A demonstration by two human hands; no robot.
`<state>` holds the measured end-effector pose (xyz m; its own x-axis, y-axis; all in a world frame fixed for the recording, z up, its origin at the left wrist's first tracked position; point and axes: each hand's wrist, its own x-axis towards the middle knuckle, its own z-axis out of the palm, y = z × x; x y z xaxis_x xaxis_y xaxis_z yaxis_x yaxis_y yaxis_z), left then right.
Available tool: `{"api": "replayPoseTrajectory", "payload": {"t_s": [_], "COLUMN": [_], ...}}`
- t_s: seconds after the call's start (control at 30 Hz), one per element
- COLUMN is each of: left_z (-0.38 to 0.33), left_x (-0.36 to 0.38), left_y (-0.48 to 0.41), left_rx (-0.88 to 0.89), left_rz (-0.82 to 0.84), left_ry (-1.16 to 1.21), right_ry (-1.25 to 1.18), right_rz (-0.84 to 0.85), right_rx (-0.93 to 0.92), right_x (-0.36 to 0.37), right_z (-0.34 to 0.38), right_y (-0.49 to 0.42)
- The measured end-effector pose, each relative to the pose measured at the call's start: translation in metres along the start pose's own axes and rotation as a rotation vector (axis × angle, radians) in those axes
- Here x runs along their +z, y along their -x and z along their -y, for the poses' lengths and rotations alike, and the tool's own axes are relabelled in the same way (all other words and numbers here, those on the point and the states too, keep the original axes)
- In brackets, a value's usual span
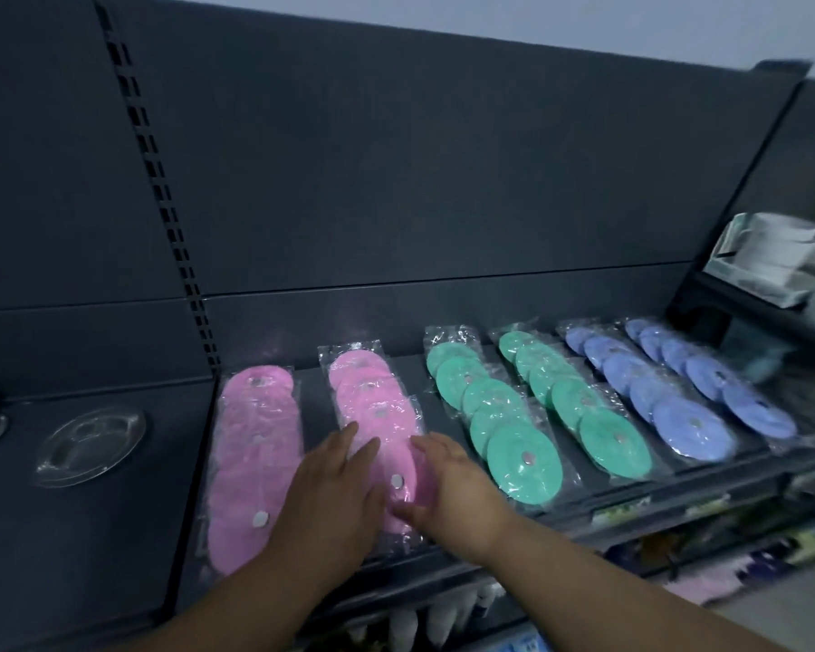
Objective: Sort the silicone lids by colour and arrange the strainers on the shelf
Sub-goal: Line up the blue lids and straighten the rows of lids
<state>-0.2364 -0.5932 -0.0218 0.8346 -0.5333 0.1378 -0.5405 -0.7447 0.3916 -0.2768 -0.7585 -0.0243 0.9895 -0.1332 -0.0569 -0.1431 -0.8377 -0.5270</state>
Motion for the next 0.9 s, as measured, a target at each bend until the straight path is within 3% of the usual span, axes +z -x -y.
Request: {"api": "replayPoseTrajectory", "payload": {"t_s": [0.23,0.43,0.63,0.9], "left_z": [-0.061,-0.118,-0.138,-0.12], "left_x": [0.021,0.057,0.074,0.09], "left_y": [-0.03,-0.079,-0.131,-0.162], "left_rx": [-0.036,-0.388,-0.65,-0.762], "left_rz": [-0.058,-0.051,-0.163,-0.141], "left_ry": [0.249,0.523,0.676,0.832], "right_ry": [-0.098,-0.155,-0.275,-0.373], "right_rz": [-0.235,-0.138,-0.01,0.079], "right_rx": [0.059,0.078,-0.042,-0.034], "right_x": [-0.055,-0.084,-0.091,-0.081], "right_z": [-0.062,-0.117,-0.146,-0.153], "right_y": [-0.001,-0.035,-0.076,-0.105]}}
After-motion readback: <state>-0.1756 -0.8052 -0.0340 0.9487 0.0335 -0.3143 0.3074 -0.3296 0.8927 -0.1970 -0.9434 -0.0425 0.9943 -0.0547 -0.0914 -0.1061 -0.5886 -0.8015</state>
